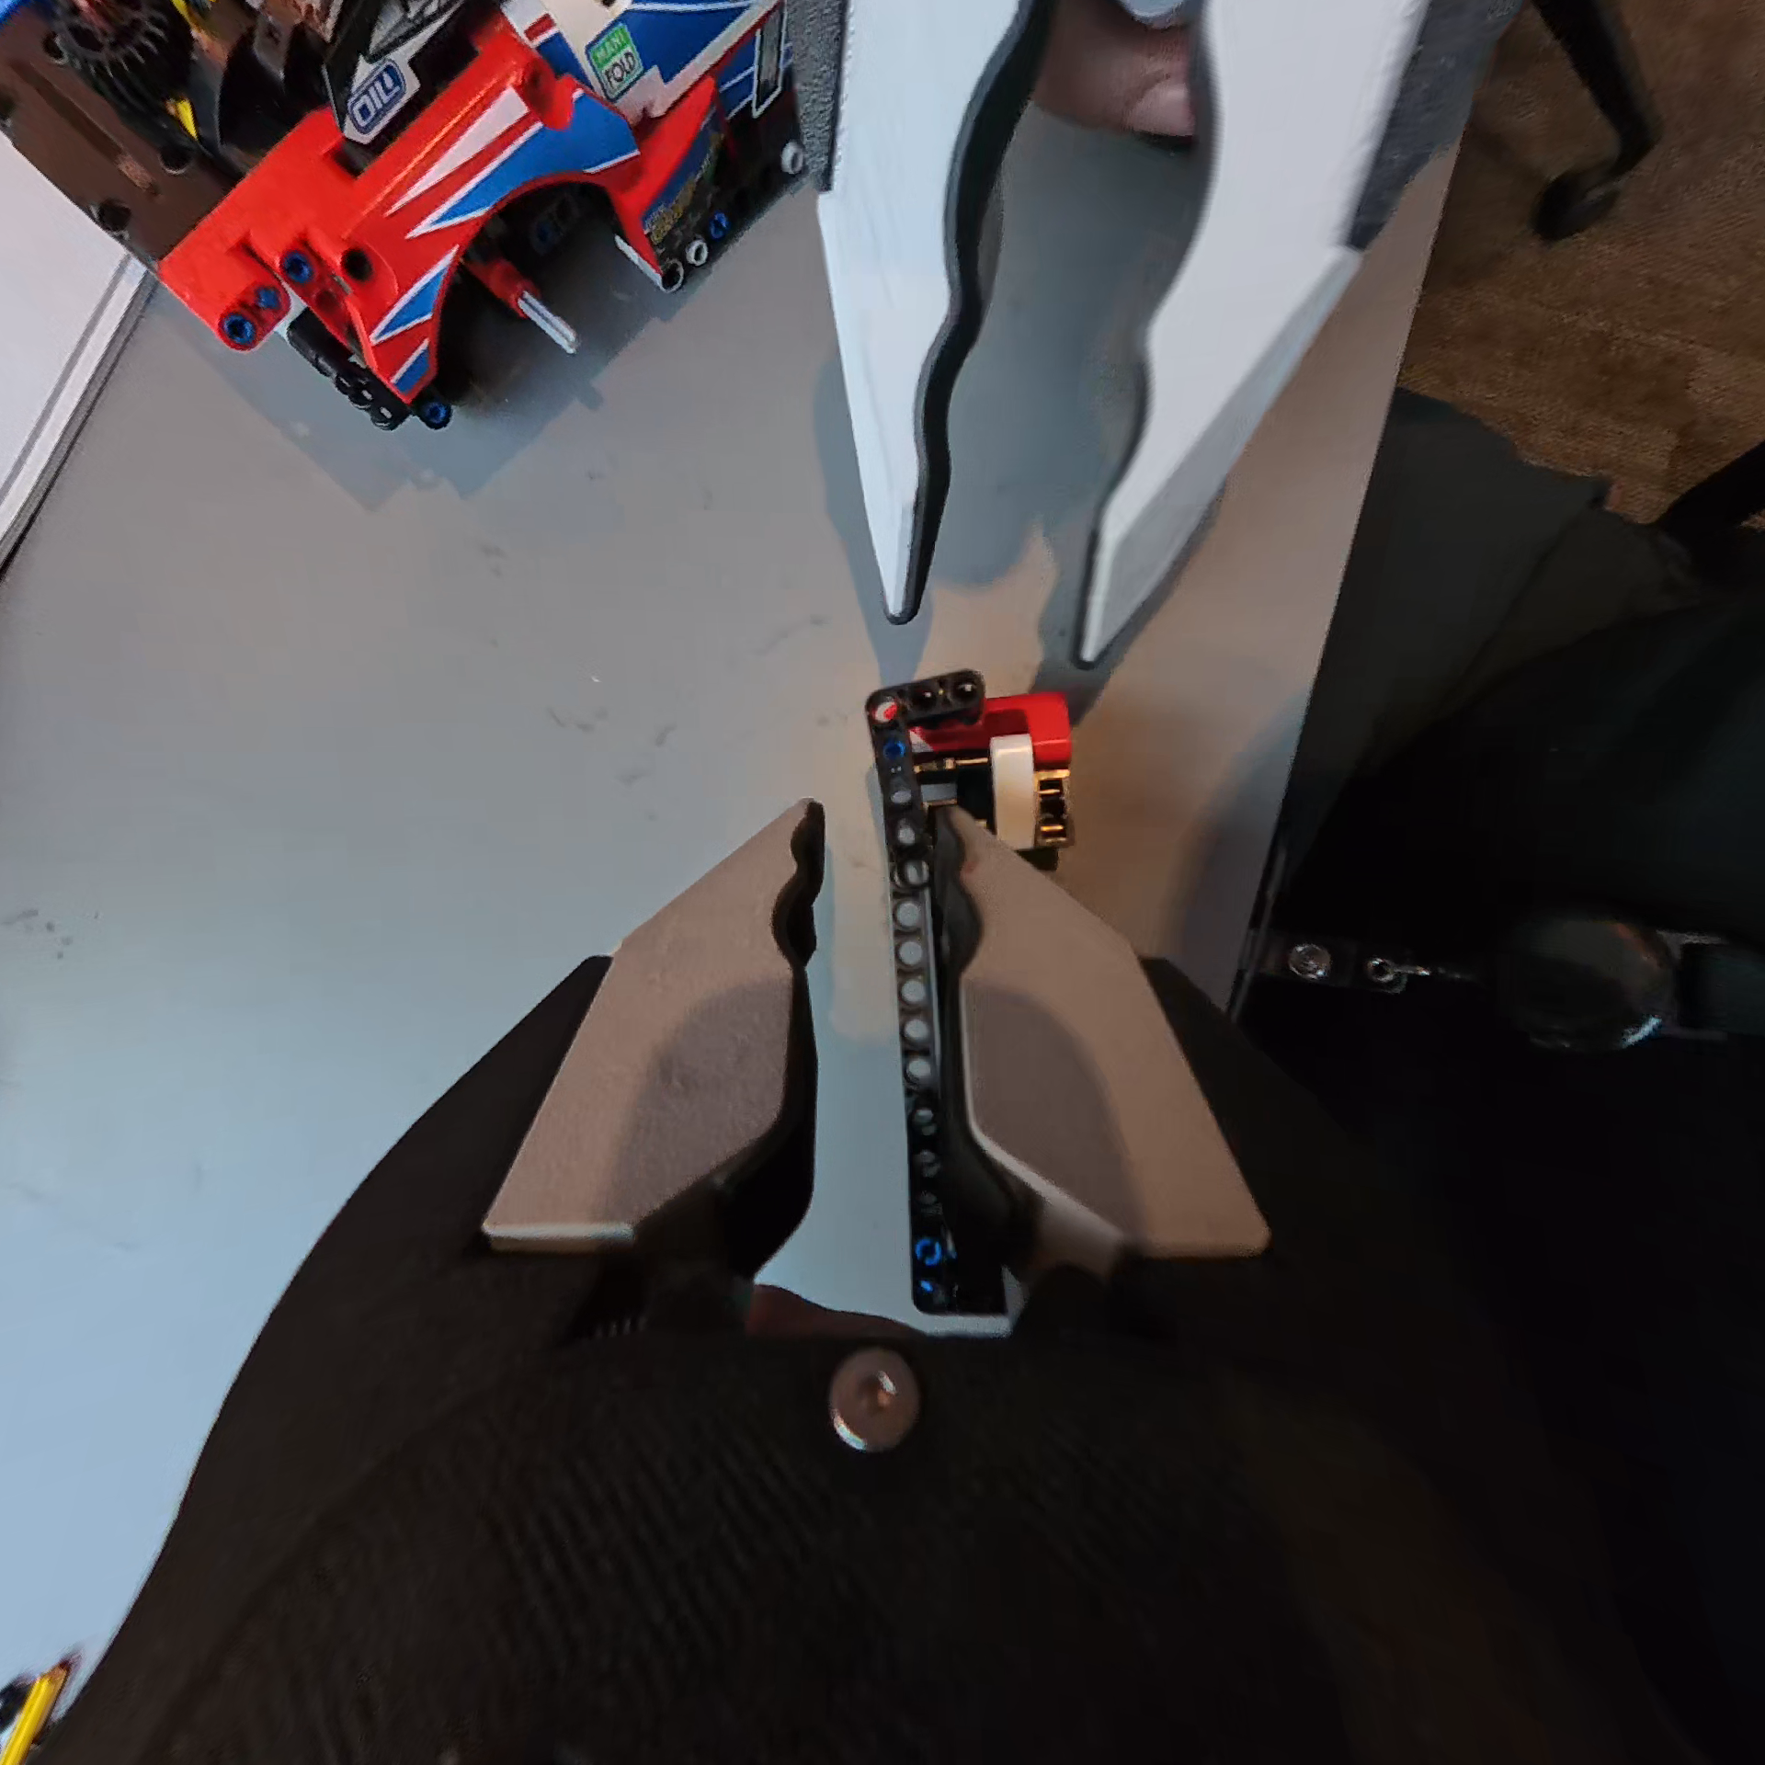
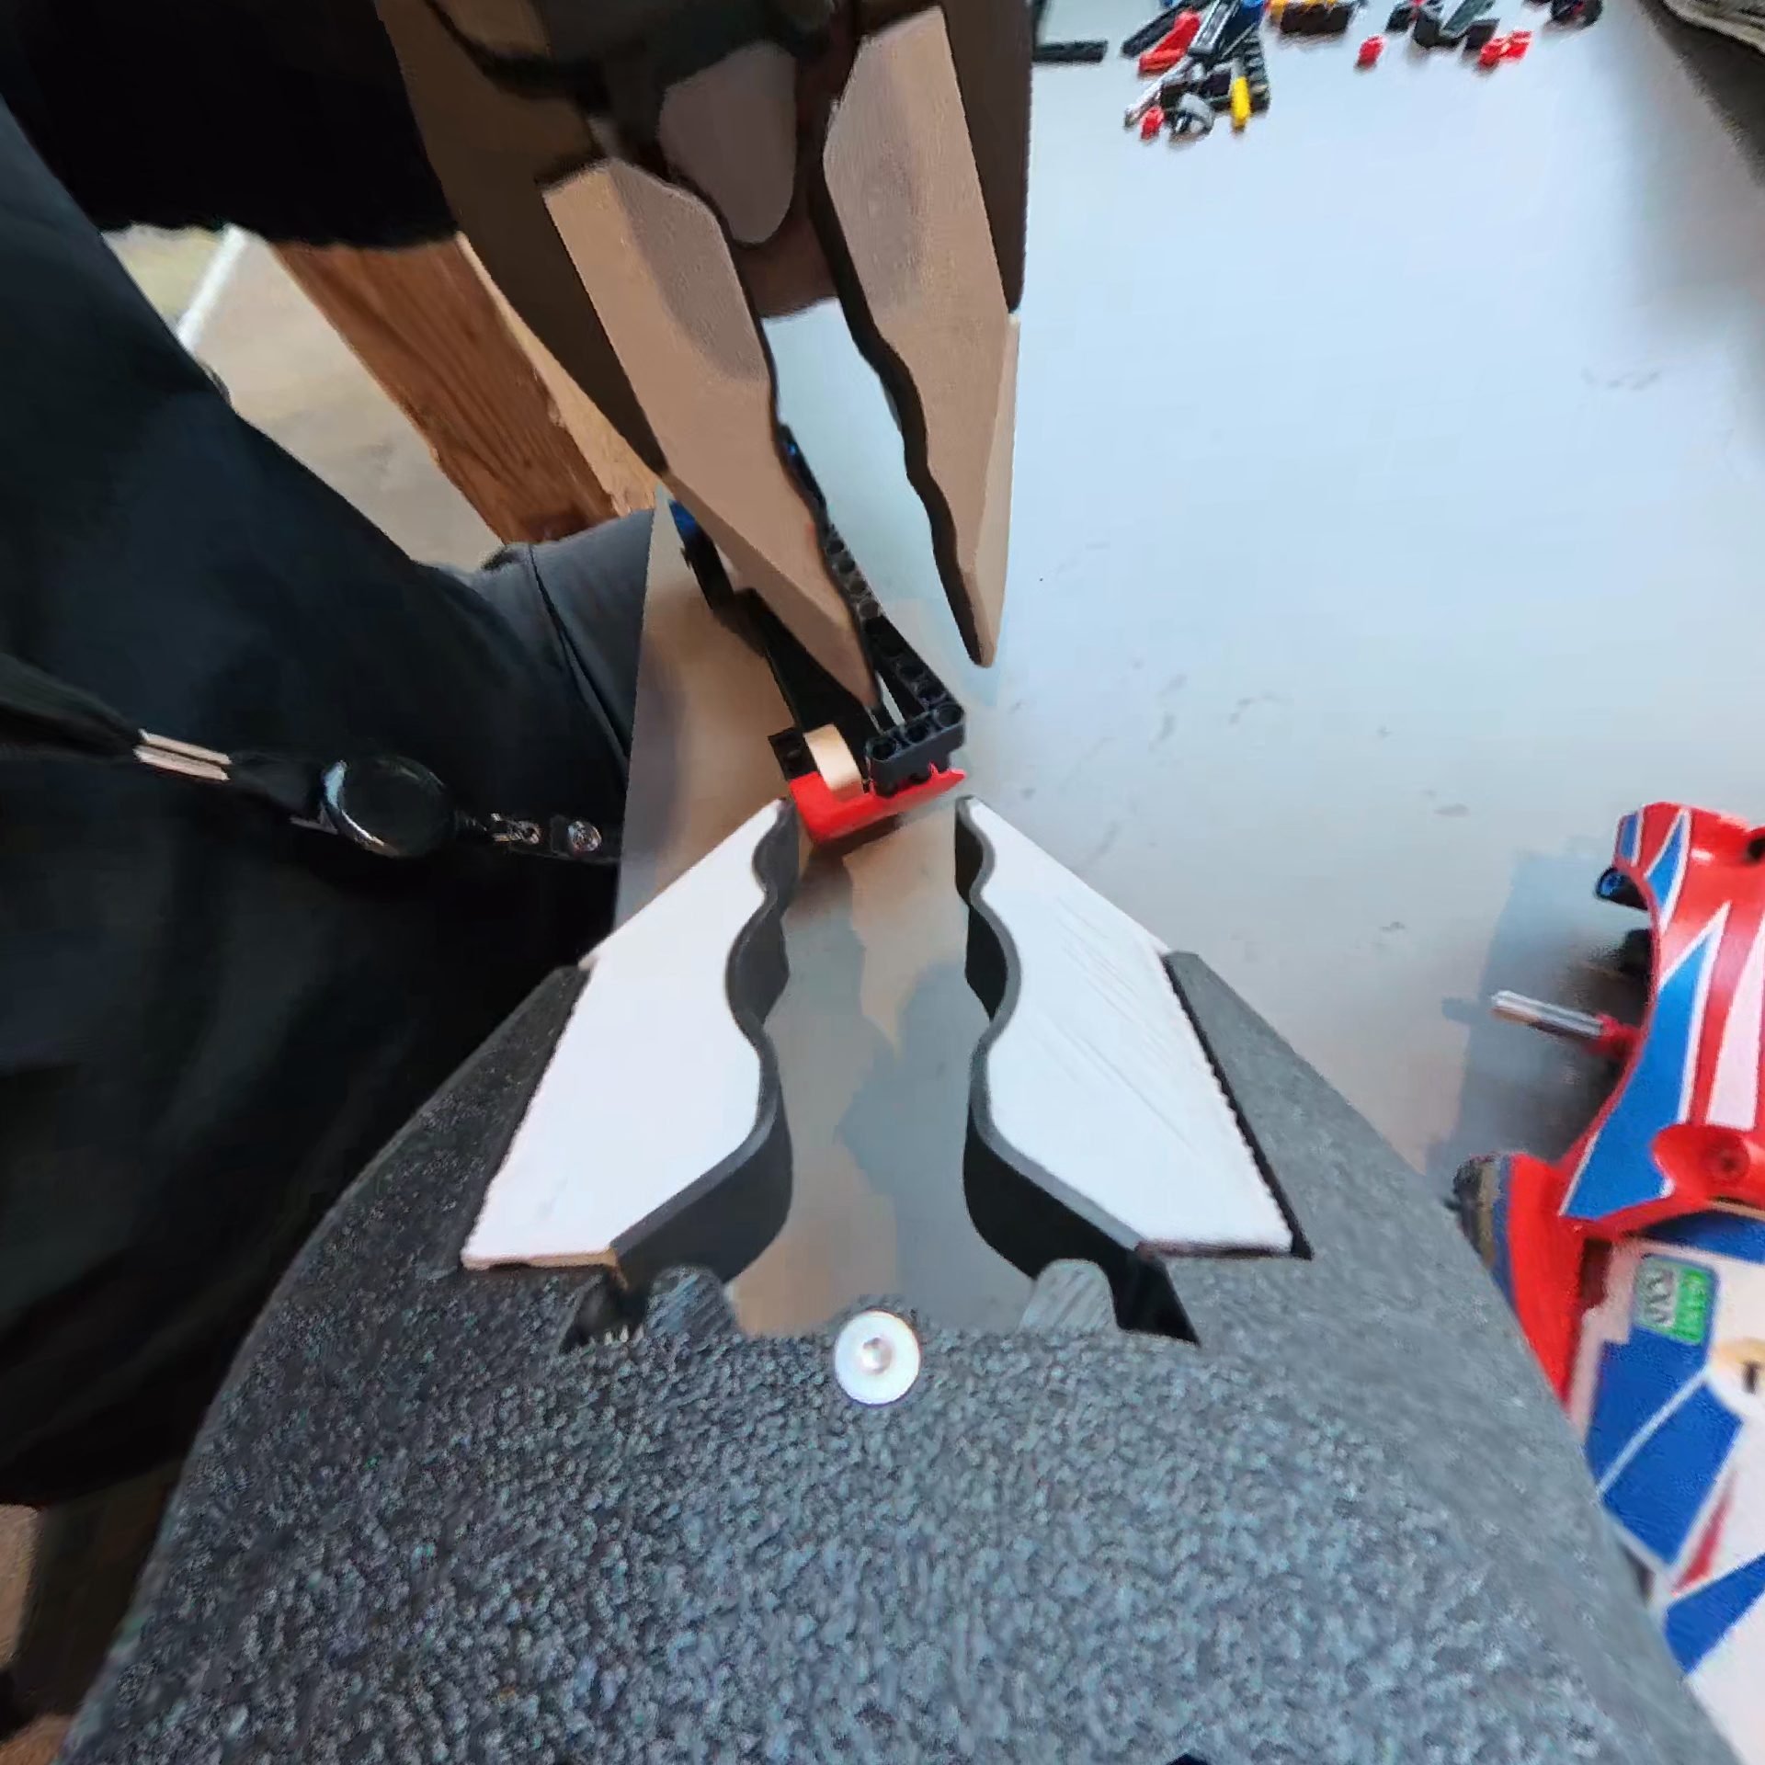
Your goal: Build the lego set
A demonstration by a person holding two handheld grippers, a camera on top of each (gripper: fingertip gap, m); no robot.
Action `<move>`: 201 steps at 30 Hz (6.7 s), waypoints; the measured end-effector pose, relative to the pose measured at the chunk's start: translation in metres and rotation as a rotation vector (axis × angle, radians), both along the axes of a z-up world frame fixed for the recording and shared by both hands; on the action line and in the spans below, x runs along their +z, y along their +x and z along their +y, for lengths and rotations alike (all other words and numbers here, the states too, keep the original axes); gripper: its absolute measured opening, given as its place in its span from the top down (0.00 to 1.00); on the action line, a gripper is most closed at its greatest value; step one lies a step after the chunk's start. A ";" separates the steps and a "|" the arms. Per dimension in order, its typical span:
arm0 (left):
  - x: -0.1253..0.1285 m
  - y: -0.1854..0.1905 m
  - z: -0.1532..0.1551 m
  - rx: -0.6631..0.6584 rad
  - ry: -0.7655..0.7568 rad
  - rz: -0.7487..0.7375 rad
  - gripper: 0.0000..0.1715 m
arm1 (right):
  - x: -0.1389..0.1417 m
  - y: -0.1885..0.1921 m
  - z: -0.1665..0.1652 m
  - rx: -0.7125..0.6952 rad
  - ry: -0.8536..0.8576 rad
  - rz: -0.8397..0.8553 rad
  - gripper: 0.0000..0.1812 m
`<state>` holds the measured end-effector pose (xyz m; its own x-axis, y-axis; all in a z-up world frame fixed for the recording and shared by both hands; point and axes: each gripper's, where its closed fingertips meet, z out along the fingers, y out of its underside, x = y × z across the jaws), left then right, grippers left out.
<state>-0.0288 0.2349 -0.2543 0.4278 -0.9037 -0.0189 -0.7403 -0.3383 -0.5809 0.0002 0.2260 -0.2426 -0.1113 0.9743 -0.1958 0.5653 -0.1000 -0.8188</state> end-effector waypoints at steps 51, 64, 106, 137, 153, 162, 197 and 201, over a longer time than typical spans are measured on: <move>0.017 -0.016 0.029 -0.095 0.172 0.164 0.83 | -0.017 -0.030 0.024 -0.508 0.148 -0.105 0.65; 0.004 -0.013 0.036 -0.409 0.062 0.246 0.93 | -0.026 -0.041 0.024 -0.349 0.191 -0.151 0.76; 0.001 -0.042 0.018 -0.189 -0.089 0.209 0.97 | -0.018 -0.074 0.021 -0.156 0.227 -0.075 0.85; 0.031 -0.070 0.013 0.138 -0.172 -0.112 0.74 | -0.003 -0.045 0.038 -0.257 0.156 0.010 0.88; -0.007 -0.074 -0.024 0.138 -0.173 -0.220 0.71 | -0.009 -0.033 0.021 -0.285 -0.086 -0.106 0.77; -0.001 -0.058 -0.030 0.263 -0.478 -0.457 0.68 | -0.006 -0.060 0.031 -0.175 -0.011 -0.027 0.69; -0.010 -0.070 -0.020 0.231 -0.118 -0.358 0.63 | 0.051 -0.066 0.050 -0.006 0.076 0.382 0.76; -0.002 -0.084 0.000 0.296 0.018 -0.347 0.60 | 0.061 -0.069 0.054 -0.055 0.072 0.445 0.74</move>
<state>-0.1127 0.2348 -0.2558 0.6512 -0.7426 0.1566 -0.3739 -0.4935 -0.7853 -0.0693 0.2801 -0.1820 -0.1168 0.9905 -0.0721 0.1517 -0.0540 -0.9869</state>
